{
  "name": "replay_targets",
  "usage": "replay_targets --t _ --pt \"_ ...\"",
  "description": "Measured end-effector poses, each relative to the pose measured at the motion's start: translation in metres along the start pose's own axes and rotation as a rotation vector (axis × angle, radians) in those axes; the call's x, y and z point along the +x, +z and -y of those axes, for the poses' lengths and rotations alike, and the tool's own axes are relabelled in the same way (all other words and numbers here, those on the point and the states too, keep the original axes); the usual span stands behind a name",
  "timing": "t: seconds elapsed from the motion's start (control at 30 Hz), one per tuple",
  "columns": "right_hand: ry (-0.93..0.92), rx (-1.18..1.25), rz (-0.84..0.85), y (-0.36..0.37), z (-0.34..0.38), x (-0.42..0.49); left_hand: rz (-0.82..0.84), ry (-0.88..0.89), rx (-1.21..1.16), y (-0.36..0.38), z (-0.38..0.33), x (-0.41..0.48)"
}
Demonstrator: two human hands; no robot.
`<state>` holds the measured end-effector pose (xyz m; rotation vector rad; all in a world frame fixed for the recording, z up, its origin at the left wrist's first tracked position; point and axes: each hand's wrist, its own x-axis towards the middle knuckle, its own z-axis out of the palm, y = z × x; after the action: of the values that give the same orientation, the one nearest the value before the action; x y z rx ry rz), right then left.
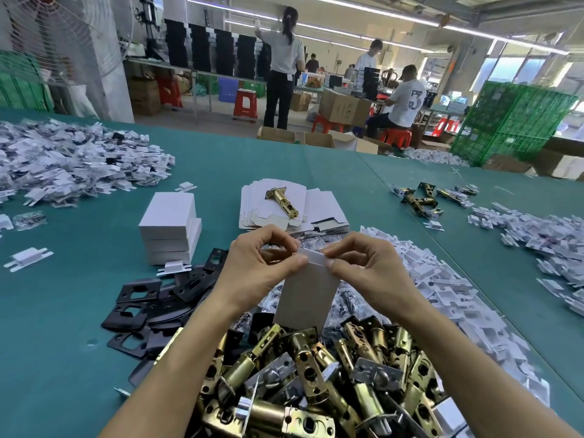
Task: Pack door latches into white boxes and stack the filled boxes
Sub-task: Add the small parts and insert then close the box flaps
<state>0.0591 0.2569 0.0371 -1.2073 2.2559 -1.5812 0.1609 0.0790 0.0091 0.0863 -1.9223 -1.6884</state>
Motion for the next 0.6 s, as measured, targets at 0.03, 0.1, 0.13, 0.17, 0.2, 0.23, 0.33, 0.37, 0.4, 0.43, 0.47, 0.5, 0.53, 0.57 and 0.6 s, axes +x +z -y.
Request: replay_targets --t 0.03,0.1,0.13,0.17,0.2,0.23,0.33,0.37,0.4,0.43,0.47,0.5,0.53,0.57,0.6 --pt "-0.006 -0.025 -0.008 0.001 0.0 0.0 0.002 -0.001 -0.003 0.0 0.0 -0.001" --pt "-0.01 -0.06 -0.034 0.003 0.001 0.001 0.009 -0.007 -0.001 -0.001 0.001 -0.001" --pt "-0.007 -0.073 -0.044 0.005 0.001 0.001 0.013 -0.016 0.0 -0.001 0.001 -0.002" --pt "-0.006 -0.083 -0.052 0.005 0.001 0.001 0.017 -0.023 0.003 -0.001 0.002 -0.002" --pt "-0.006 -0.095 -0.059 0.006 0.001 0.001 0.021 -0.028 0.008 -0.002 0.002 -0.002" --pt "-0.005 -0.11 -0.067 0.006 0.001 0.002 0.024 -0.03 0.018 -0.002 0.002 -0.001" --pt "-0.022 -0.188 -0.087 0.009 0.004 0.002 0.03 -0.025 0.043 -0.003 0.004 0.0" --pt "-0.035 -0.215 -0.088 0.01 0.006 0.002 0.032 -0.023 0.051 -0.004 0.005 -0.001" --pt "-0.047 -0.234 -0.088 0.011 0.008 0.002 0.035 -0.022 0.058 -0.004 0.005 -0.001" --pt "-0.053 -0.252 -0.087 0.011 0.009 0.002 0.039 -0.021 0.063 -0.005 0.005 -0.001" --pt "-0.057 -0.271 -0.086 0.011 0.011 0.003 0.04 -0.015 0.074 -0.005 0.006 -0.001" --pt "-0.06 -0.288 -0.083 0.011 0.011 0.003 0.037 -0.002 0.098 -0.005 0.006 0.0" --pt "-0.063 -0.3 -0.075 0.01 0.012 0.003 0.032 0.012 0.137 -0.004 0.006 0.0" --pt "-0.065 -0.309 -0.064 0.009 0.013 0.003 0.031 0.016 0.188 -0.001 0.005 -0.001" --pt "-0.067 -0.319 -0.055 0.008 0.013 0.003 0.04 0.004 0.247 0.004 0.004 -0.003"
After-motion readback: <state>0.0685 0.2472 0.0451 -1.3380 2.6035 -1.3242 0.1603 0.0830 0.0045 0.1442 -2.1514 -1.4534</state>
